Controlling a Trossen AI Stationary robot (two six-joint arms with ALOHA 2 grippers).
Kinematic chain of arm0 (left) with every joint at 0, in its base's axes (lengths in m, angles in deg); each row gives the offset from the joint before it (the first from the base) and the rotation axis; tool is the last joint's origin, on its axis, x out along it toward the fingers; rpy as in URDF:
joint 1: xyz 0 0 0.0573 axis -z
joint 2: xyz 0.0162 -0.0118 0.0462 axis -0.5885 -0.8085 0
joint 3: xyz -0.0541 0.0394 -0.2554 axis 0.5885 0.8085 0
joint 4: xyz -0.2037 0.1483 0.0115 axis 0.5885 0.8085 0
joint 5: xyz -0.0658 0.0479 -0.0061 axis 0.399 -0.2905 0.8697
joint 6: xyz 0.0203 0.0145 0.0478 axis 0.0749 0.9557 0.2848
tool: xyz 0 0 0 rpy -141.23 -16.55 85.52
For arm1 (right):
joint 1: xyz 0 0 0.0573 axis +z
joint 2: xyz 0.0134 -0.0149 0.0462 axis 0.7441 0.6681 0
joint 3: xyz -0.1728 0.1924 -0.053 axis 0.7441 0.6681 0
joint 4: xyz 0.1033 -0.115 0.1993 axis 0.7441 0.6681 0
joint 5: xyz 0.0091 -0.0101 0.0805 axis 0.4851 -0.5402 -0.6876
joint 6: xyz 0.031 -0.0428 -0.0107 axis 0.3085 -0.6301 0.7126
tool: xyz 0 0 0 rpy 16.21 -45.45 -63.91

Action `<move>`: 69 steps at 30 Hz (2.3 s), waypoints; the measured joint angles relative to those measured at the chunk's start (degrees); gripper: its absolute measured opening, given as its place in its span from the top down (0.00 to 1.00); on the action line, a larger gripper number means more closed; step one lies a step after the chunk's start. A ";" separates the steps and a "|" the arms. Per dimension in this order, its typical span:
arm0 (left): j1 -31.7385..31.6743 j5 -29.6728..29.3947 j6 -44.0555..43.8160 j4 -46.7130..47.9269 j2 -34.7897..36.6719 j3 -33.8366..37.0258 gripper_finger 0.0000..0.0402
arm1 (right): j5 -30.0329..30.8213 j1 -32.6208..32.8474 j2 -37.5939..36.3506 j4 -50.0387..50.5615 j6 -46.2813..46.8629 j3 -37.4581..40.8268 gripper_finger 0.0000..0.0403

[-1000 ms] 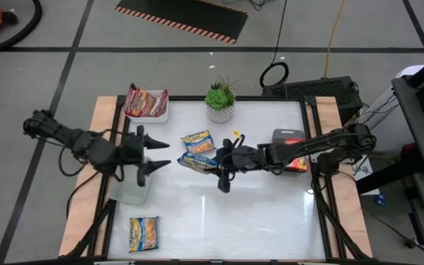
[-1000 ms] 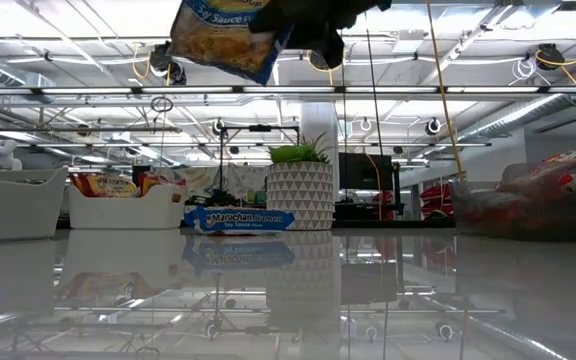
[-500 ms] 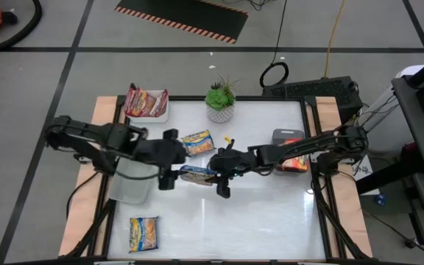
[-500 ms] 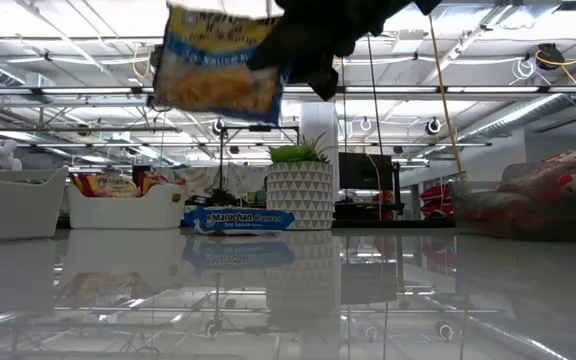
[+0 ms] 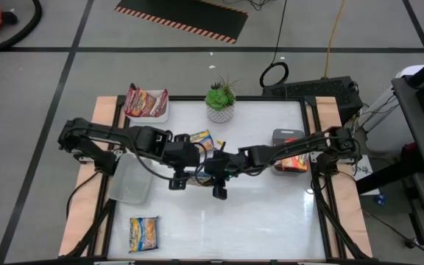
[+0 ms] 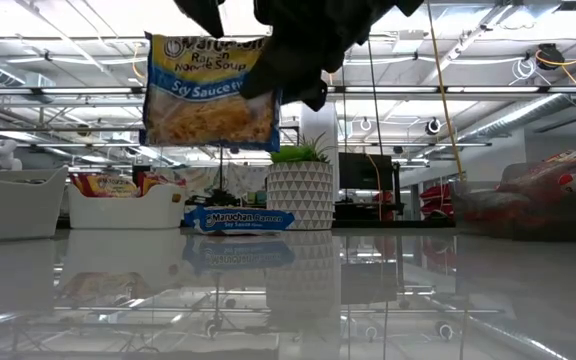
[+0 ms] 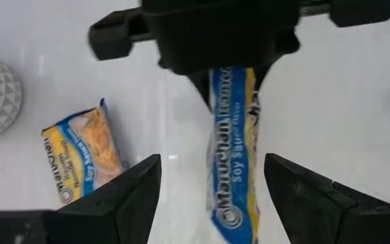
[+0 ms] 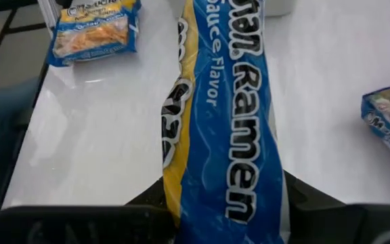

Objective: Sort Maruchan noodles
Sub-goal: Put the middle blue noodle pack into the gray bin

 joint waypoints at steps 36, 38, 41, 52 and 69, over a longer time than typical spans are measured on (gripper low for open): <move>2.81 1.39 -5.10 -3.72 -0.07 5.55 0.42 | 8.01 2.67 -0.28 -5.80 -9.10 -3.30 0.76; 2.80 1.83 -4.95 -3.70 -0.07 5.55 0.48 | 8.03 2.64 -0.28 -5.75 -9.43 -3.30 0.76; 2.80 2.03 -4.20 -3.67 -0.07 5.55 0.57 | 8.15 2.64 -0.28 -5.75 -9.68 -3.30 0.76; 3.04 1.97 -2.15 -3.44 -0.07 5.55 0.68 | 8.18 2.64 -0.28 -5.73 -11.45 -3.30 0.76; 4.87 1.98 -2.15 1.10 6.79 5.55 0.68 | 16.70 3.80 -5.42 -4.58 -11.65 -3.32 0.45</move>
